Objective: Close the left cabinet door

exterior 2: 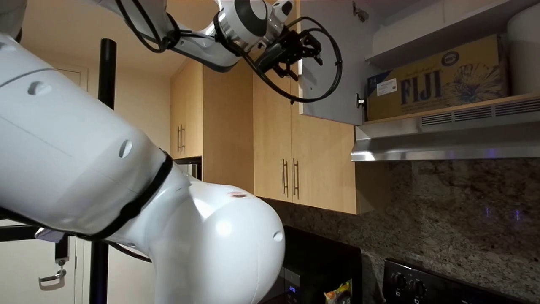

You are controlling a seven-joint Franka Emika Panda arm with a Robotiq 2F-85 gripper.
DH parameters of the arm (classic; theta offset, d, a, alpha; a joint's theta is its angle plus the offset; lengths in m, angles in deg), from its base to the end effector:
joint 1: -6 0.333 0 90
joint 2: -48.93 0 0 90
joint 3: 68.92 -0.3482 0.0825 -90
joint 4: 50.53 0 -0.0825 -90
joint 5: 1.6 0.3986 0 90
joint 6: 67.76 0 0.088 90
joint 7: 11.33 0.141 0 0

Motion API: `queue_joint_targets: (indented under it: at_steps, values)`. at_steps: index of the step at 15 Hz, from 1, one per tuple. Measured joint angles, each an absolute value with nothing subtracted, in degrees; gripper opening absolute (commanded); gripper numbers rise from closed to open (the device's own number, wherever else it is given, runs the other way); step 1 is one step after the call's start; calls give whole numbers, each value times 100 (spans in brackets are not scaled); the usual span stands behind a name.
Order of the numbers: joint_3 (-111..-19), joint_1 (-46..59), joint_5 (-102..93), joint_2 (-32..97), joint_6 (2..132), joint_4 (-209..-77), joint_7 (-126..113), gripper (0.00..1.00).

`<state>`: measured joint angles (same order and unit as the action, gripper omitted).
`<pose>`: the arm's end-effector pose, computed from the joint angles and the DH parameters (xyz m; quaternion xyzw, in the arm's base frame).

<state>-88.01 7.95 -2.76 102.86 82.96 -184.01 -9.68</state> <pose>0.2817 0.1911 0.7712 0.7999 0.1637 0.5758 0.0432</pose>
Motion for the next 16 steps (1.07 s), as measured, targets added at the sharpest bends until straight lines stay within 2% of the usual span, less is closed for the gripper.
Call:
queue_joint_targets:
  at_steps: [16]
  values:
    - [-8352, 784, -276, 9952, 8176, -18103, -969, 100]
